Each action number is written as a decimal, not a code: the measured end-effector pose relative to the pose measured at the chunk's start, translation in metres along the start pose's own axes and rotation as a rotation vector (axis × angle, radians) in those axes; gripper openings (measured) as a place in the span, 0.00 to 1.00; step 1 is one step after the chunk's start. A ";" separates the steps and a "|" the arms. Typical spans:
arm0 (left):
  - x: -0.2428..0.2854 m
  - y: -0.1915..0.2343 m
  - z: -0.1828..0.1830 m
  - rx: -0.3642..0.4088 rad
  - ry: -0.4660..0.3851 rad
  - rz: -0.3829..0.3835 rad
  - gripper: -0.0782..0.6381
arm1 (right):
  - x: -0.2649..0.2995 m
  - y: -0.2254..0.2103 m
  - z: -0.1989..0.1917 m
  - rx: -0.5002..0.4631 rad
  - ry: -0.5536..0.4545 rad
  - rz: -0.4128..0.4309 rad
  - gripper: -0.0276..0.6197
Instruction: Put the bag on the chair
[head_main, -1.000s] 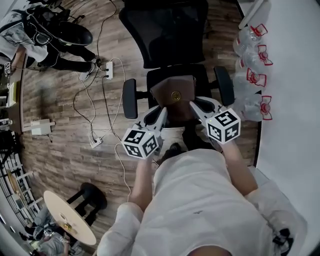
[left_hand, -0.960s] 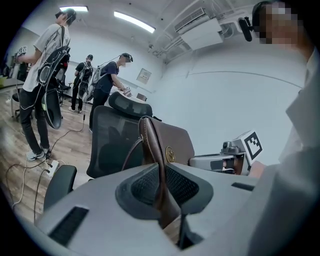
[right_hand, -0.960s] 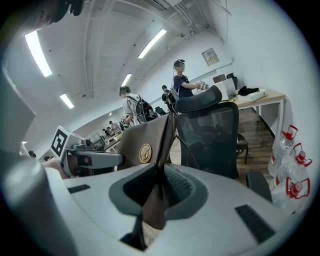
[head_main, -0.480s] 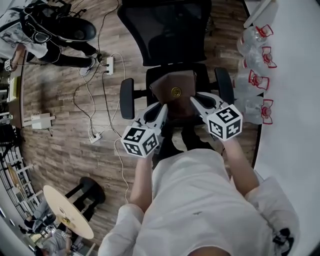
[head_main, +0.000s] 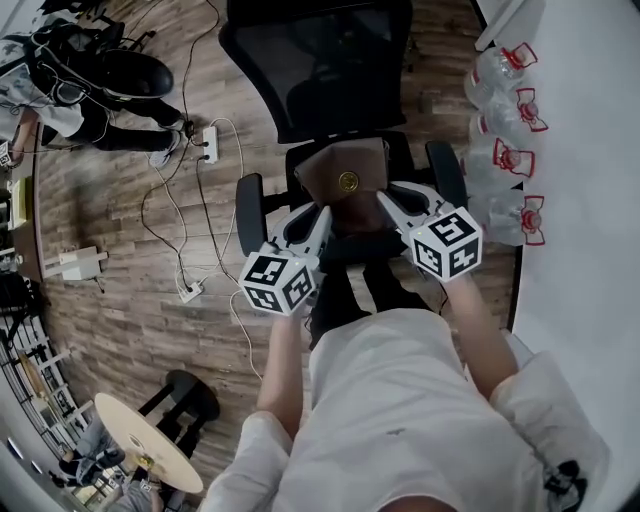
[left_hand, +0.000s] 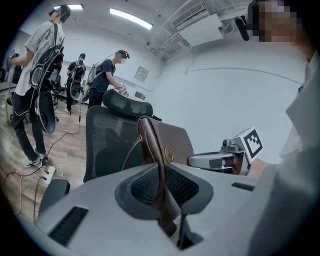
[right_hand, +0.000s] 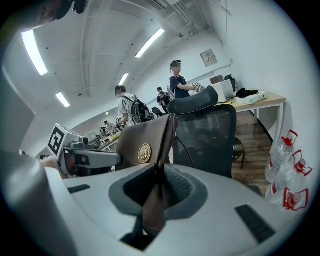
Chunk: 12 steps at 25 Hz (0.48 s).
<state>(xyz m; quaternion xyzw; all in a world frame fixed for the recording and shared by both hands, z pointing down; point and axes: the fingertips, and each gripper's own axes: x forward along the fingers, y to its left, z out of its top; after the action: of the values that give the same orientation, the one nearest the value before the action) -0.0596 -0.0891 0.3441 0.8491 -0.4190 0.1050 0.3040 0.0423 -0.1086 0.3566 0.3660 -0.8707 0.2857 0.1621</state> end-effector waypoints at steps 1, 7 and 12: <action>0.002 0.004 0.001 0.001 0.002 -0.005 0.16 | 0.004 -0.002 0.001 -0.005 0.004 -0.007 0.13; 0.022 0.026 0.005 0.005 0.017 -0.036 0.16 | 0.028 -0.018 0.008 -0.034 0.021 -0.039 0.14; 0.038 0.044 0.010 0.014 0.026 -0.054 0.16 | 0.046 -0.028 0.013 -0.044 0.022 -0.064 0.14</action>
<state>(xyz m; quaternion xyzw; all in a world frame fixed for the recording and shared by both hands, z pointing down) -0.0709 -0.1400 0.3712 0.8608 -0.3912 0.1106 0.3063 0.0306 -0.1576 0.3803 0.3871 -0.8627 0.2652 0.1887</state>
